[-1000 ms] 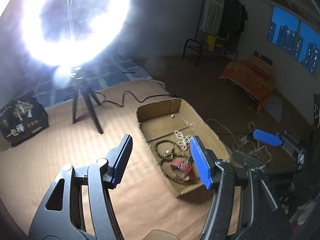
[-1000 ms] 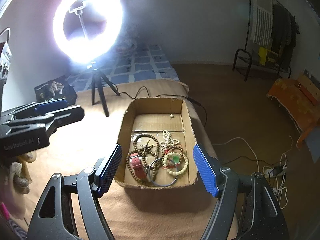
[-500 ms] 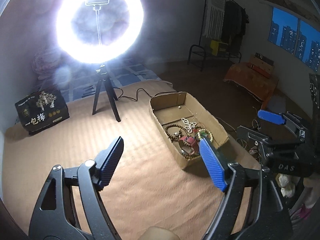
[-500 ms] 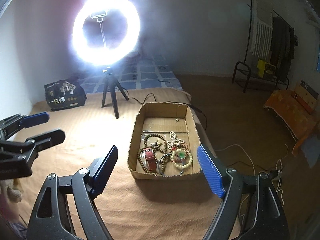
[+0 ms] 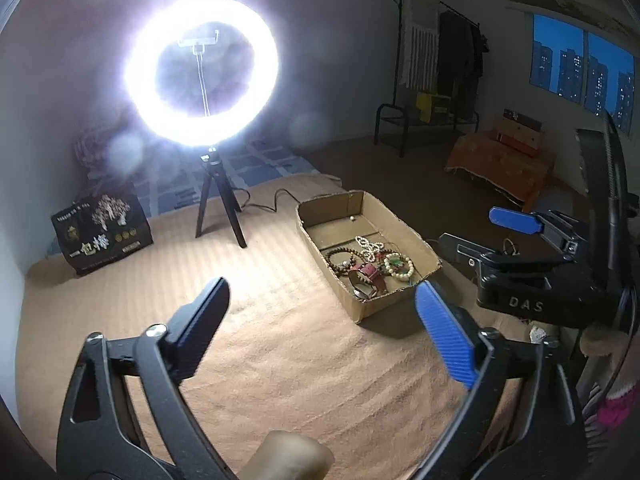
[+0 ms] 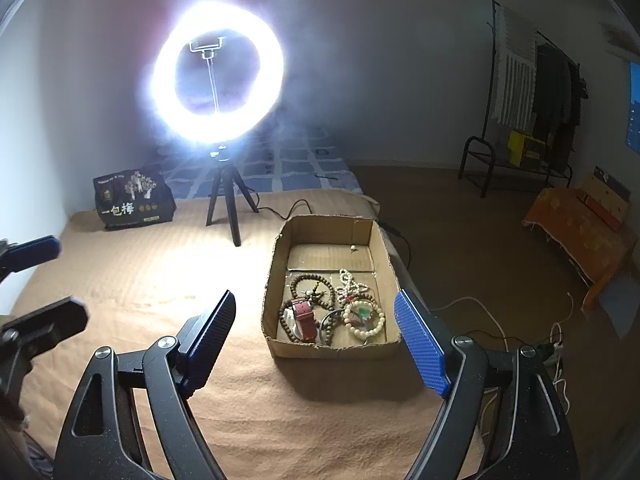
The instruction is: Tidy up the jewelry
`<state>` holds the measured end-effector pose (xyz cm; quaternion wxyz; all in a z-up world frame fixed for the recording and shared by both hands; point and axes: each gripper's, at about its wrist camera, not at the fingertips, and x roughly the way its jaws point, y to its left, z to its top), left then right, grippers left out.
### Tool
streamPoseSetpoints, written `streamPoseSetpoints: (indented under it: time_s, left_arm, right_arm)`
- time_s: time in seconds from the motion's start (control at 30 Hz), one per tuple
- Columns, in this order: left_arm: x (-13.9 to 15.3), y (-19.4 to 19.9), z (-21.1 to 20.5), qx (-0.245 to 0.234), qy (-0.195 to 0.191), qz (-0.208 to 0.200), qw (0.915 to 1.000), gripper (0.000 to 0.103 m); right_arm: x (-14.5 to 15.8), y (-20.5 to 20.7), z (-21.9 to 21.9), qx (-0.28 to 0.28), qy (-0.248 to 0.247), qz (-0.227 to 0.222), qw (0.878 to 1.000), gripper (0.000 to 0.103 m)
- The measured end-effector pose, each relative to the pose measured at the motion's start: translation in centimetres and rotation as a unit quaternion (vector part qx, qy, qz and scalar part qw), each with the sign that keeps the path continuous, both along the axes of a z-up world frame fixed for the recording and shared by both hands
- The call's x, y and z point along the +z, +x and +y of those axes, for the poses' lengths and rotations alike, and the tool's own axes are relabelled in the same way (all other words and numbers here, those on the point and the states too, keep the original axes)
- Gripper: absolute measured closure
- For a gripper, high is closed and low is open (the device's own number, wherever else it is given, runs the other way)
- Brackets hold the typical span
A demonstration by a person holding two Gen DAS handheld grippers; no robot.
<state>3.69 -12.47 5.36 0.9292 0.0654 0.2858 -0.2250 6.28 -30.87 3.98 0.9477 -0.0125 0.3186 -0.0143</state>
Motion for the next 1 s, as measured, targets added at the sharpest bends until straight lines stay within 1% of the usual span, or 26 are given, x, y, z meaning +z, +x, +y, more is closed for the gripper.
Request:
streamPoseSetpoints:
  time_s: [0.1, 0.2, 0.33, 0.57, 1.0]
  left_arm:
    - [-0.1, -0.6, 0.0, -0.001, 0.009, -0.008, 0.9999, 0.002]
    - [-0.4, -0.7, 0.1, 0.011, 0.023, -0.015, 0.9996, 0.001]
    - [-0.9, -0.8, 0.2, 0.018, 0.033, -0.015, 0.9992, 0.001]
    - [-1.7, -0.9, 0.1, 0.016, 0.048, -0.01, 0.9987, 0.001]
    - [-2.1, -0.8, -0.2, 0.019, 0.056, -0.001, 0.9982, 0.001]
  right_arm:
    - [-0.3, 0.1, 0.0, -0.003, -0.003, -0.001, 1.0, 0.021]
    - [-0.6, 0.4, 0.0, -0.004, -0.005, 0.001, 1.0, 0.021]
    - [-0.8, 0.5, 0.0, -0.007, -0.003, 0.002, 1.0, 0.021]
    - [-1.2, 0.6, 0.0, -0.008, -0.005, 0.008, 1.0, 0.021]
    - [-1.6, 0.7, 0.2, -0.004, -0.007, 0.016, 1.0, 0.021]
